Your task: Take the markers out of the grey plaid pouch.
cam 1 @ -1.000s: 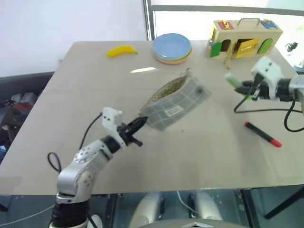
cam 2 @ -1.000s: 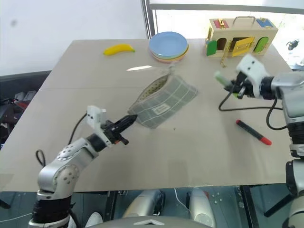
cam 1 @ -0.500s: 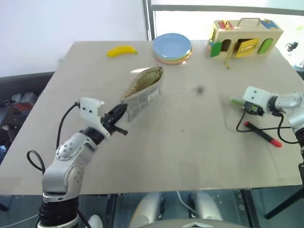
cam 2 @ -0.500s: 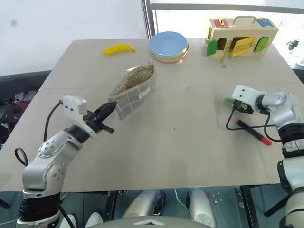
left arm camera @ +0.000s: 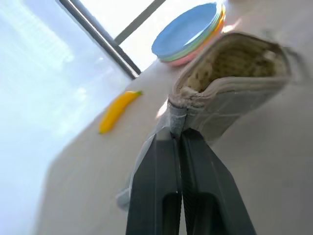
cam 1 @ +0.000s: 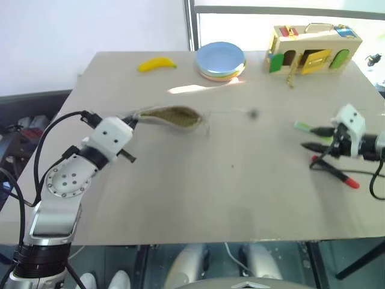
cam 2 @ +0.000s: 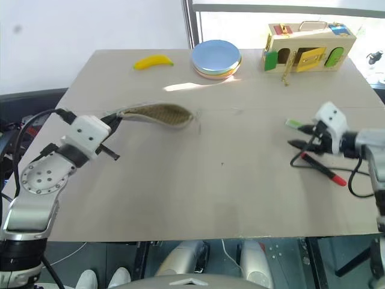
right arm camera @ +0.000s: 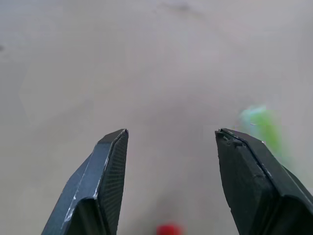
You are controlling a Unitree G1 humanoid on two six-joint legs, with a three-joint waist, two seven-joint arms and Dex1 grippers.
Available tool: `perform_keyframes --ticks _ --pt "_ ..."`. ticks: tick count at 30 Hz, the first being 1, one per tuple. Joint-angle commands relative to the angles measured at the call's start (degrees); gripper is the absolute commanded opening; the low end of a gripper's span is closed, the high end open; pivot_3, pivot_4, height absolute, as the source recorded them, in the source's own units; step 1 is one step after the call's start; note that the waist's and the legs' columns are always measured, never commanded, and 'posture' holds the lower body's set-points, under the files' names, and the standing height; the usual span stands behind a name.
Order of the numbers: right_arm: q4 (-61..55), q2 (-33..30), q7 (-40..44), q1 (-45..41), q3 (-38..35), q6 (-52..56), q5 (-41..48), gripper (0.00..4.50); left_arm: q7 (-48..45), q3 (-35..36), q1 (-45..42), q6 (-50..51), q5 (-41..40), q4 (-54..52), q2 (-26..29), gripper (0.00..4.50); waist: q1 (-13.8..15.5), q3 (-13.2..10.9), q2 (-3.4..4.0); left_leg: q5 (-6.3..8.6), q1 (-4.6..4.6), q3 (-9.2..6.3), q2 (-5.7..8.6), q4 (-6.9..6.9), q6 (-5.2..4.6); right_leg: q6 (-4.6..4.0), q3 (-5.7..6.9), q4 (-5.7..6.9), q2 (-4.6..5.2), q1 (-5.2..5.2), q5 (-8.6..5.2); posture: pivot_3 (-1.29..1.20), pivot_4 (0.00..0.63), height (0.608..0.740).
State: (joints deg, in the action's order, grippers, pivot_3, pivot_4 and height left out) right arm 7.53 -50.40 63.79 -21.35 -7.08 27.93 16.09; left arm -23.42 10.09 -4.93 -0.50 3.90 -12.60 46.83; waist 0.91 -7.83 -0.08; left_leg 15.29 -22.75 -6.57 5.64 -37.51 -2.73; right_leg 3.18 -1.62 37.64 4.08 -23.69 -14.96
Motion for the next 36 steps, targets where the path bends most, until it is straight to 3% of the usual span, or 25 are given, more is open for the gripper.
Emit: perform_keyframes --ticks 1,5,10,15,19,22,27,36 --pt "-8.0 0.9 -3.5 5.3 -5.4 4.9 4.3 2.91 5.2 -2.1 -2.0 -14.9 11.7 8.1 4.2 0.85 -0.1 0.0 0.06 0.00 0.02 0.03 0.00 0.02 0.00 0.00 -0.04 0.02 0.00 -0.01 0.00 0.00 0.150 0.740" --pt "-14.8 1.5 -5.1 13.7 -7.1 8.2 6.8 2.91 1.6 -5.4 0.5 -20.4 10.3 13.2 3.6 2.47 -0.1 0.0 0.08 0.00 0.05 0.03 0.00 0.10 0.00 0.00 -0.03 0.02 0.02 -0.01 0.00 0.00 0.150 0.740" --pt "-20.1 1.6 -5.8 23.2 -9.9 6.1 7.6 2.91 -8.4 -3.6 10.8 -15.9 -1.8 7.9 2.5 2.47 -0.4 -0.1 0.08 0.03 -0.01 0.08 -0.02 0.14 -0.05 0.01 -0.06 -0.07 0.02 -0.06 0.00 0.00 0.150 0.740" --pt "-19.9 5.7 -3.1 28.4 -14.1 -5.1 9.9 2.91 -17.3 3.7 20.1 3.1 -23.7 -3.9 1.4 2.47 -0.1 0.0 0.06 0.15 0.30 0.05 -0.03 0.06 -0.25 0.00 0.00 0.17 0.05 0.22 0.01 0.00 0.150 0.740" --pt "-18.9 2.2 1.4 35.4 -14.2 -1.3 11.2 2.91 -17.4 11.2 29.7 16.1 -36.9 -12.8 -1.2 2.47 -0.1 -0.1 0.07 0.17 0.44 0.04 -0.05 0.05 -0.29 0.00 0.02 0.11 0.04 0.33 0.00 0.00 0.150 0.740" --pt "-14.1 3.1 1.7 37.0 -15.9 -8.6 9.6 2.91 -17.2 14.3 39.1 20.7 -43.3 -19.9 -5.3 2.47 -0.4 -0.1 0.02 0.09 0.48 0.09 -0.06 0.08 -0.15 0.00 -0.04 0.04 0.01 0.38 0.00 0.00 0.150 0.740" --pt "-7.3 5.1 4.5 37.0 -18.4 -13.5 12.6 2.91 -15.2 14.3 45.6 21.4 -40.9 -24.1 -9.5 2.47 0.1 -0.1 -0.03 0.26 1.05 0.13 -0.14 0.11 -0.38 -0.02 0.01 -0.17 0.02 1.11 -0.04 0.00 0.150 0.740" --pt "-1.5 5.9 6.7 32.2 -16.7 -19.0 12.2 2.91 -17.0 12.0 42.2 18.5 -37.8 -22.0 -12.0 2.47 -0.1 -0.1 -0.01 0.24 1.02 0.09 -0.15 0.08 -0.36 -0.02 0.08 -0.23 -0.02 1.12 -0.03 0.00 0.150 0.740"
